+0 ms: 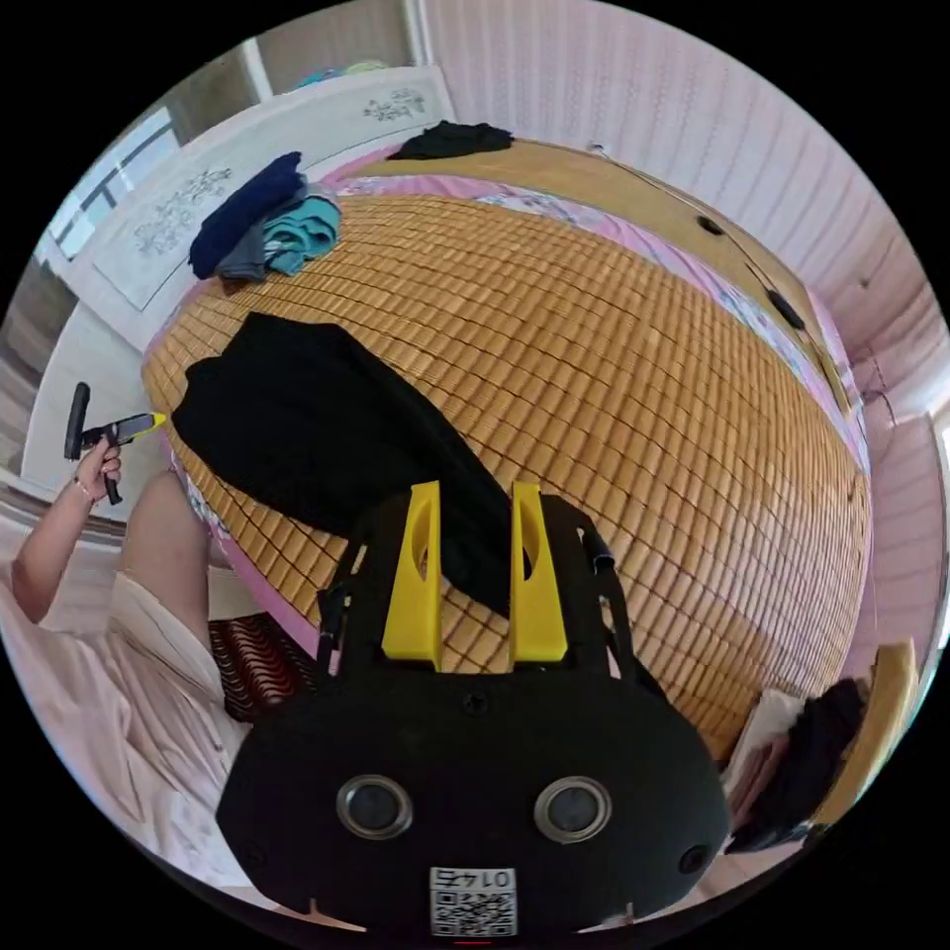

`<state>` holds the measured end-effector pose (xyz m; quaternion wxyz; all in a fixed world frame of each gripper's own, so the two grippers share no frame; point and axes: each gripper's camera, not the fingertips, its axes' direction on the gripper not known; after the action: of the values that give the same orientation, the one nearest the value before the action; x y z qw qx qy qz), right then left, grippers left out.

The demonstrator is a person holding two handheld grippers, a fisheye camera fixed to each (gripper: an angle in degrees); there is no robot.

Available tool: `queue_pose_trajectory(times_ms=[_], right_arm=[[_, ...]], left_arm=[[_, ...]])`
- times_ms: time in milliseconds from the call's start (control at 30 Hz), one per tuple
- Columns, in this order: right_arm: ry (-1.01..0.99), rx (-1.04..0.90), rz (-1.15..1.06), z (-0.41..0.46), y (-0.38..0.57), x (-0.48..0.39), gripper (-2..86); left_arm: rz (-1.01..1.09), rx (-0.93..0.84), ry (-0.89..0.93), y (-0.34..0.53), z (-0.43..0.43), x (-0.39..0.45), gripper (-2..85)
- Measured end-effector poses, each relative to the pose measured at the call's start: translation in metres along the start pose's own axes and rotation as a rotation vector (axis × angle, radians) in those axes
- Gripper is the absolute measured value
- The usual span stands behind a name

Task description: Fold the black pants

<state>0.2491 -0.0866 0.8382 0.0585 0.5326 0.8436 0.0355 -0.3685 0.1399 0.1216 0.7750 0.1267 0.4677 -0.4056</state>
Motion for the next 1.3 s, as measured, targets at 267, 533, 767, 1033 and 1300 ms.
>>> queue_pose_trajectory(times_ms=[267, 533, 767, 1033, 1300], right_arm=[[-0.108, -0.076, -0.416, 0.074, -0.253, -0.166, 12.8], [-0.106, -0.256, -0.335, 0.125, -0.329, -0.163, 12.0], [-0.512, 0.041, -0.118, 0.023, -0.289, -0.052, 1.8], [-0.376, 0.547, -0.366, -0.288, -0.246, 0.011, 1.6], [-0.400, 0.082, -0.448, -0.119, -0.396, -0.096, 1.4]], left_arm=[[0.087, -0.068, -0.153, -0.017, 0.006, 0.025, 4.4], [0.024, -0.005, 0.027, 0.004, -0.039, 0.003, -0.8], [0.225, 0.165, 0.163, 0.060, -0.143, 0.069, -1.0], [0.591, 0.631, 0.650, 0.133, -0.357, 0.201, -1.0], [0.201, 0.443, 0.240, 0.092, -0.284, 0.045, -1.0]])
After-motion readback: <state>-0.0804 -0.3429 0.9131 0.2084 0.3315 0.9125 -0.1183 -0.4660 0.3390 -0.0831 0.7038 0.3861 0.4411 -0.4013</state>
